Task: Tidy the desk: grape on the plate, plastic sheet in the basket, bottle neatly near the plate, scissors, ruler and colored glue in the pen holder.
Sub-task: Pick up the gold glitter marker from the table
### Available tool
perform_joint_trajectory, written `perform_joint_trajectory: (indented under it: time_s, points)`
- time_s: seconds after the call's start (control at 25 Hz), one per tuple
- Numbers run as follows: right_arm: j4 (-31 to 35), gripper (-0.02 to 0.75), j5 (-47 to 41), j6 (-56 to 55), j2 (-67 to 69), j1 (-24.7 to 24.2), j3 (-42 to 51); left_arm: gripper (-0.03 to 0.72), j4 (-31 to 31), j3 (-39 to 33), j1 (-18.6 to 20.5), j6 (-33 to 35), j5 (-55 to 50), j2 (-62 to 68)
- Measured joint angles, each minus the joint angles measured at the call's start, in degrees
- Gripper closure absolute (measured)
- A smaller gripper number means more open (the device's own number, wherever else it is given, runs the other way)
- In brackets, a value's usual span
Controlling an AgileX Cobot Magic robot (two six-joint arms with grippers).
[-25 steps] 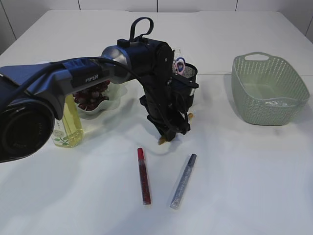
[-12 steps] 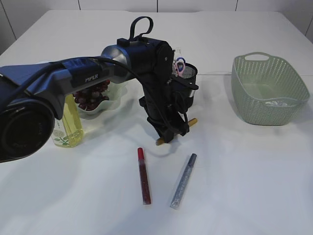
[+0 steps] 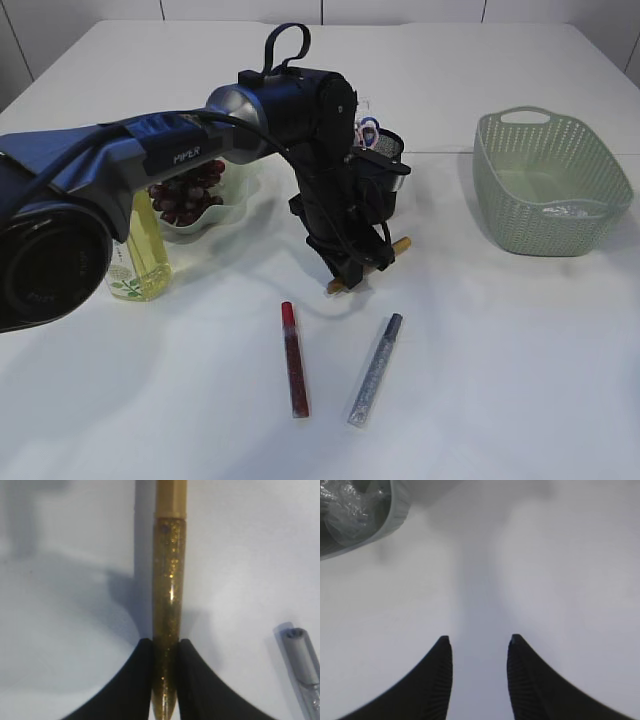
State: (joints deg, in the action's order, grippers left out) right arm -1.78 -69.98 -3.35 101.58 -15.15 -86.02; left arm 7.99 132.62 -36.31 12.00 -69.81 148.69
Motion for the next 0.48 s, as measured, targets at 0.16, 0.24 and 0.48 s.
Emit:
perform_joint_trajectory:
  time_s: [0.16,0.24,0.48]
  points:
    - [0.3,0.437,0.0,0.0,0.0,0.0,0.0,0.584,1.3,0.0,0.0,0.0,0.0,0.0]
    - [0.6,0.437,0.0,0.0,0.0,0.0,0.0,0.584,1.5,0.0,0.0,0.0,0.0,0.0]
    - [2.3,0.437,0.0,0.0,0.0,0.0,0.0,0.584,1.8,0.0,0.0,-1.2,0.0,-1.3]
